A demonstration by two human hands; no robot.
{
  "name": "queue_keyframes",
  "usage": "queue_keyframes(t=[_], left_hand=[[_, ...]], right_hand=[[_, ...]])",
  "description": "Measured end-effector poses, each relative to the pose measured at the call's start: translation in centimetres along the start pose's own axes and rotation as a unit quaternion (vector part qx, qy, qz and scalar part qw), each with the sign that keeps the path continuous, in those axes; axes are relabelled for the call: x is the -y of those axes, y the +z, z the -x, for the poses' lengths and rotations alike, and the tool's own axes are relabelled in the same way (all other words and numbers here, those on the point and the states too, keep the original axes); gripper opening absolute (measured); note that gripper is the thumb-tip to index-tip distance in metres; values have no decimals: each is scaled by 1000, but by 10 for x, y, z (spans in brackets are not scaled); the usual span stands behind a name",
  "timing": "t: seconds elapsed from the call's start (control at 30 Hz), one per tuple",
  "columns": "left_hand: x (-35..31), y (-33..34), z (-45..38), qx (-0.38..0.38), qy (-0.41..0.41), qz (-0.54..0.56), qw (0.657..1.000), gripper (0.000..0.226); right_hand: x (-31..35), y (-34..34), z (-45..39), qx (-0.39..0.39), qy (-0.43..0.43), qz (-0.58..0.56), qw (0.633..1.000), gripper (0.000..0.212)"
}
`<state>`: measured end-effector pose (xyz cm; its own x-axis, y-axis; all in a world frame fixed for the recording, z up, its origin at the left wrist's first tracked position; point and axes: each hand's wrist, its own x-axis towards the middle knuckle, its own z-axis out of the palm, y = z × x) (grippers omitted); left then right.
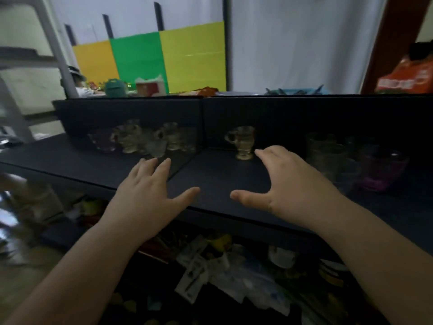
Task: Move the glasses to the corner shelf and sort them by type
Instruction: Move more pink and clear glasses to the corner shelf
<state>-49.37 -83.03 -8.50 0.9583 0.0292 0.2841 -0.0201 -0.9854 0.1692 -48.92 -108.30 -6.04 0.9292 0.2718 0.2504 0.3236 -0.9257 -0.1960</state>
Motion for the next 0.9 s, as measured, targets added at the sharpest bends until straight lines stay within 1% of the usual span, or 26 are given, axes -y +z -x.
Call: queue_keyframes(t=[0.07, 0.2, 0.47, 0.8, 0.9], left_hand=[[33, -4, -1, 2, -4, -3, 1000, 105], [88, -10, -4, 12, 5, -17, 1000, 104], [171, -8, -28, 40, -3, -34, 999, 101], [263, 4, -100, 8, -12, -126, 992, 90], [297, 0, -127, 22, -24, -151, 988, 89]], right_hand=[[27, 16, -14, 9, -3, 7, 1000, 111], [74, 46, -40, 30, 2, 12, 999, 98], [141, 84, -99, 41, -6, 5, 999, 84], [204, 125, -202, 37, -63, 43, 996, 81], [223, 131, -239, 33, -74, 42, 996, 80]])
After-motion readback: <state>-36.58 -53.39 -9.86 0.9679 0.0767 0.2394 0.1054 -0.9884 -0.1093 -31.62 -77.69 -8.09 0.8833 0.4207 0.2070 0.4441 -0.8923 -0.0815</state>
